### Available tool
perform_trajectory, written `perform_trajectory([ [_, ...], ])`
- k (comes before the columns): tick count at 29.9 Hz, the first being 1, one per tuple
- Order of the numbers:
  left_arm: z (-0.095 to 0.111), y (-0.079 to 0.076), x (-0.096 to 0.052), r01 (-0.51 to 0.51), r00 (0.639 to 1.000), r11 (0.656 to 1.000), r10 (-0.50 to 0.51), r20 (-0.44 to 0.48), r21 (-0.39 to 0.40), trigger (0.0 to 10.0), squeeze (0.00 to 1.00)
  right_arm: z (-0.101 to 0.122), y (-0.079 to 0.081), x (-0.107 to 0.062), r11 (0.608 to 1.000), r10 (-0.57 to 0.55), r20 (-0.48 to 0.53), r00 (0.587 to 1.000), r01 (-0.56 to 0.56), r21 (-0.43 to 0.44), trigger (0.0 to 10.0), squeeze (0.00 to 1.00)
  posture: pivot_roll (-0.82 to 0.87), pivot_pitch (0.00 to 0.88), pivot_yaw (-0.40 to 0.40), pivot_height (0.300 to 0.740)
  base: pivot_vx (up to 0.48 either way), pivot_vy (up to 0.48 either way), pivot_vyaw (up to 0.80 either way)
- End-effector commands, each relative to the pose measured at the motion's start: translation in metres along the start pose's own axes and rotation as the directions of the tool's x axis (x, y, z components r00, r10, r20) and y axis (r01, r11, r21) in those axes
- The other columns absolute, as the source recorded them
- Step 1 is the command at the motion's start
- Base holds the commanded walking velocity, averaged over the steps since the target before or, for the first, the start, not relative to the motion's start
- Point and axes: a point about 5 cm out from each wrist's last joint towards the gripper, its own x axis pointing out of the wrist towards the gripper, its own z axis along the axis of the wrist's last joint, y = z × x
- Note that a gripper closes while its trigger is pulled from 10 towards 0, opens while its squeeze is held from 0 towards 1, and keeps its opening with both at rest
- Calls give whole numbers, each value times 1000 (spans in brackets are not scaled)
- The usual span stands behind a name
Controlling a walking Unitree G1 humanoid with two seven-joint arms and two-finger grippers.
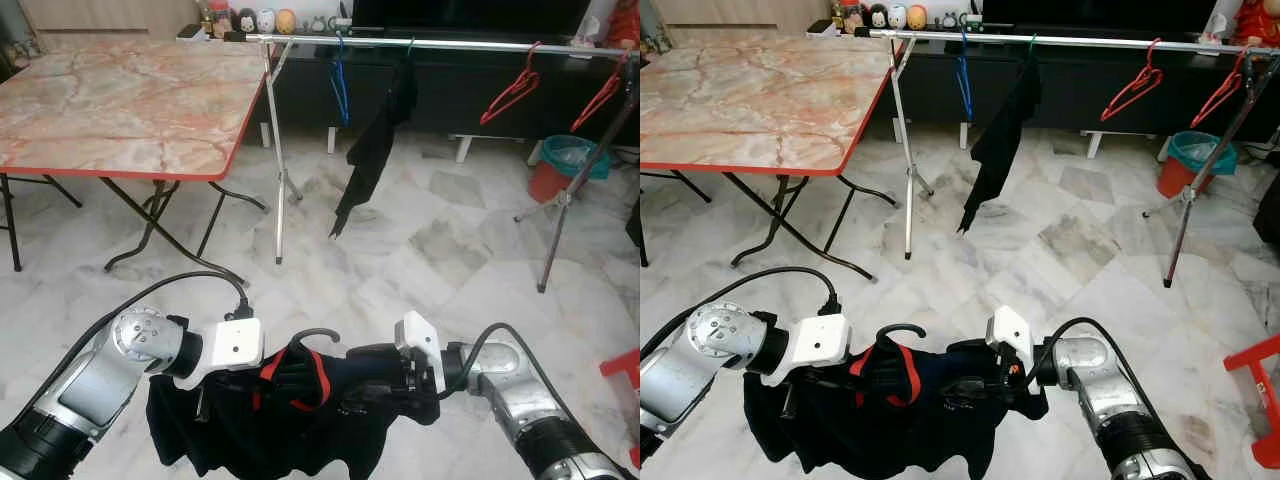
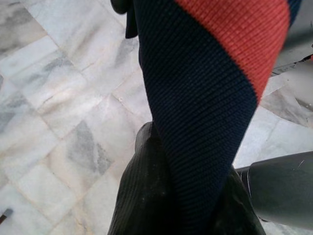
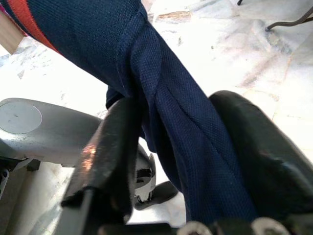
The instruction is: Hang hanger
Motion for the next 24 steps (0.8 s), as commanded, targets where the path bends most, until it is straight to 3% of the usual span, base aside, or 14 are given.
perform_trajectory([
  [1,7,0,-5,4,1000,1000,-4,29,17,10000,0,2,-1,2,1000,1,6,1000,-1,1,0,0,70,33,-25,740,0,0,0],
  [24,6,-4,-3,-6,999,1000,6,40,-2,10000,0,-1,0,2,1000,-1,5,1000,1,9,0,0,75,15,-24,740,0,0,0],
])
